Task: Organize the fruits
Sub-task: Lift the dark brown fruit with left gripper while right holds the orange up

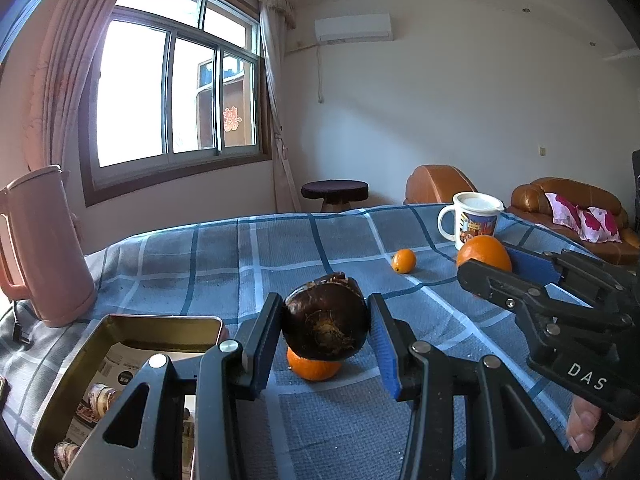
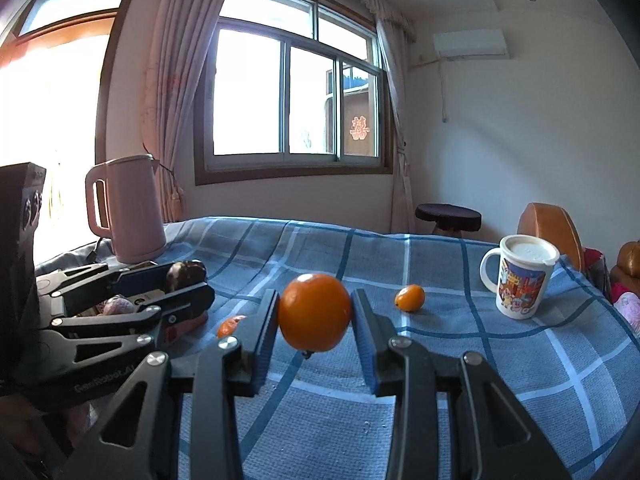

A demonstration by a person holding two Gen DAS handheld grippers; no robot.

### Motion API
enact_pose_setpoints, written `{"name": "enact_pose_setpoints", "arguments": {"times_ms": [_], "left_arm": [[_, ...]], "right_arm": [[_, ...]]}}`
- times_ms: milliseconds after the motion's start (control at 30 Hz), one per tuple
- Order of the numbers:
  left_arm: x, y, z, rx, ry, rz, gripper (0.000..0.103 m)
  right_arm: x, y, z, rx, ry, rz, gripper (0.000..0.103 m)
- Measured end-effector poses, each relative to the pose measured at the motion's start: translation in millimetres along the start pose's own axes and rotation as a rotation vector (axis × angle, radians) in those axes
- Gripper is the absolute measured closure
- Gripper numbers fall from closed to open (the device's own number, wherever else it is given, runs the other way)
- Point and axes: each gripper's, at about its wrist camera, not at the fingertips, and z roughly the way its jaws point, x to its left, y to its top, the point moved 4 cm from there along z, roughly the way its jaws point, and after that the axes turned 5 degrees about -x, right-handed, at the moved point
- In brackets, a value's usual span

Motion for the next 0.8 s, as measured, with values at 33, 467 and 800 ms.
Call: {"name": "enact_pose_setpoints", "arguments": {"times_ms": [33, 467, 800], "left_arm": [[0, 0, 0, -0.003, 0.001, 0.0, 0.058], [3, 2, -12, -0.052, 0.015, -0.009, 0.058], [7, 2, -18, -0.058, 0.013, -0.02, 0.058]], "right_arm": [[0, 0, -1, -0.003, 0.0, 0.0, 0.064], [2, 3, -9, -0.029, 0.001, -0.002, 0.064], [13, 3, -15, -0.042, 0.006, -0.017, 0.064]]}}
